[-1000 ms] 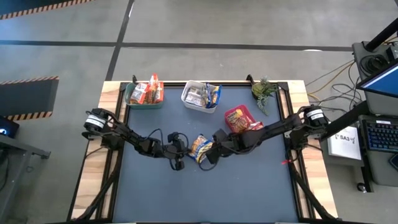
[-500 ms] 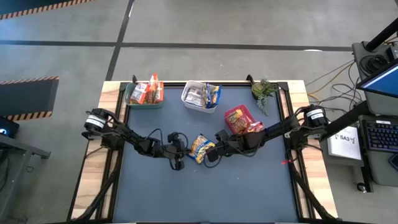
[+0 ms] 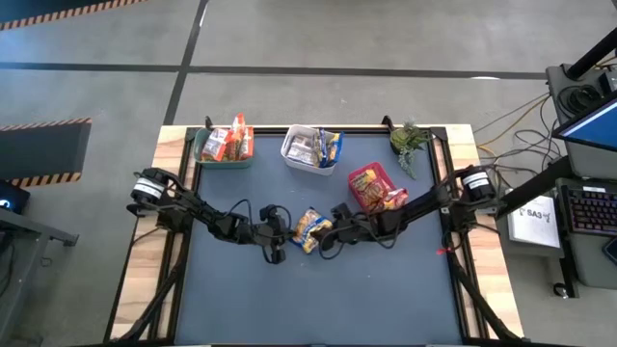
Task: Sort Maruchan noodles
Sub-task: Put the blue noodle pack into the white bin
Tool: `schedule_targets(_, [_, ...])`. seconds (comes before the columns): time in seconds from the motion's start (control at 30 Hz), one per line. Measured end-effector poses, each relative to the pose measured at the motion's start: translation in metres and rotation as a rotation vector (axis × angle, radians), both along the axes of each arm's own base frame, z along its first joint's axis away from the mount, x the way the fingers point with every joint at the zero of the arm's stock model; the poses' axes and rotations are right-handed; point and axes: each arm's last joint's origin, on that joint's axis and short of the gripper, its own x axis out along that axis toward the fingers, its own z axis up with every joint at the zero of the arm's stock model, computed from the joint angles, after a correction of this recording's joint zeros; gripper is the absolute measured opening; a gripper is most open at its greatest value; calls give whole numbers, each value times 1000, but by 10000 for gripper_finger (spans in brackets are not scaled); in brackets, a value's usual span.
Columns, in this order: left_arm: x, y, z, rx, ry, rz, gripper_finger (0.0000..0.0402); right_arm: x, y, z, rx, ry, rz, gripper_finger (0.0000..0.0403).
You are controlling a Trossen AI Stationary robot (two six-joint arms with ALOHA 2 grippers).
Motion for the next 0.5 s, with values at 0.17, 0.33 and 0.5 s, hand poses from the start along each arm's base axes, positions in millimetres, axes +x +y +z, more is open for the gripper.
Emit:
schedule_targets(0.17, [0, 0, 0, -1, -4, 0, 0, 6, 0, -4, -3, -56, 4, 318])
schedule_targets(0.33, [0, 0, 0, -3, -9, 0, 0, 6, -1, -6, -7, -53, -2, 275])
schedule_targets(0.5, [1, 0, 1, -5, -19, -1, 0, 6, -1, -6, -16, -52, -2, 218])
